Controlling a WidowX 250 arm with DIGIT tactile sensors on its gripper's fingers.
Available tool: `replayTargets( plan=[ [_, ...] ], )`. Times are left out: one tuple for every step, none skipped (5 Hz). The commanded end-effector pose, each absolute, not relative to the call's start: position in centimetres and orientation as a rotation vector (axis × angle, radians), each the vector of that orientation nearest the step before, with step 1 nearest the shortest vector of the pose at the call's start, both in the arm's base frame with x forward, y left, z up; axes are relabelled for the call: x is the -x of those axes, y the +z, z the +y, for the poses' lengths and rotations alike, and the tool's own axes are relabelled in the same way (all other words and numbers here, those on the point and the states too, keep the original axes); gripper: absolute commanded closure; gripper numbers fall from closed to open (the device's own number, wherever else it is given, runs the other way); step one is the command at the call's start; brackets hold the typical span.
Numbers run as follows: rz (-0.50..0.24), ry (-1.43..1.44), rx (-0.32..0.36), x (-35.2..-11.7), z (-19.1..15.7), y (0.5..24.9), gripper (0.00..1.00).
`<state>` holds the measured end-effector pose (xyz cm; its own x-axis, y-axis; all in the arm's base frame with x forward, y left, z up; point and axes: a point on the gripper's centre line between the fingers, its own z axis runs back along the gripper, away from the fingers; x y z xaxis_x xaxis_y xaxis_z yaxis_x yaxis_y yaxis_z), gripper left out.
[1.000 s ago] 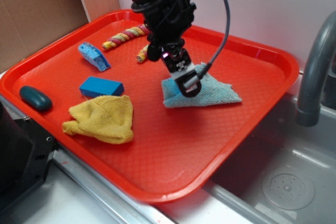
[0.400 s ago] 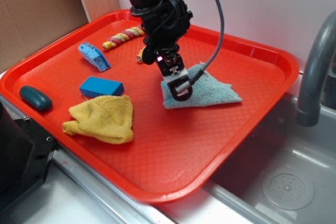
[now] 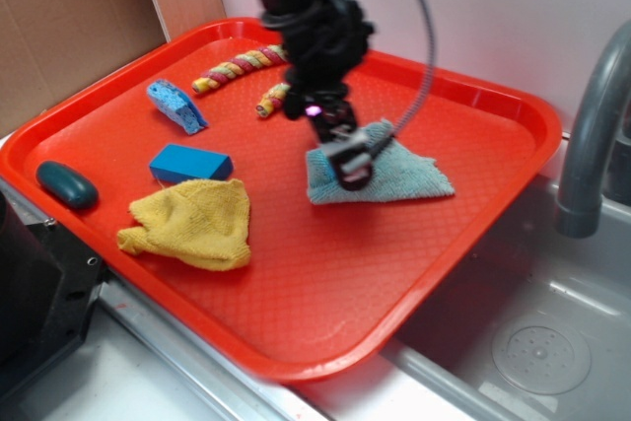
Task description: Grab the blue cloth.
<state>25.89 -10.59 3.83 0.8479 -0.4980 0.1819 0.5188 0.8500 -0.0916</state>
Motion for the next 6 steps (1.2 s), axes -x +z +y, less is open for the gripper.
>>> replayTargets(
  plan=[
    [-0.108,-0.642,0.123,-28.1,-14.4,4.9,0.00],
    [-0.055,-0.626,0.087,-28.2,-14.5,4.4,0.62],
    [-0.039,-0.597,0.066,-27.9,-14.3,4.6,1.00],
    [-0.033,-0.545,0.049,-27.3,-13.9,4.7,1.00],
    [-0.051,-0.383,0.026,-25.4,-10.3,6.7,1.00],
    [-0.072,-0.224,-0.010,-23.6,-7.6,9.4,1.00]
  ],
)
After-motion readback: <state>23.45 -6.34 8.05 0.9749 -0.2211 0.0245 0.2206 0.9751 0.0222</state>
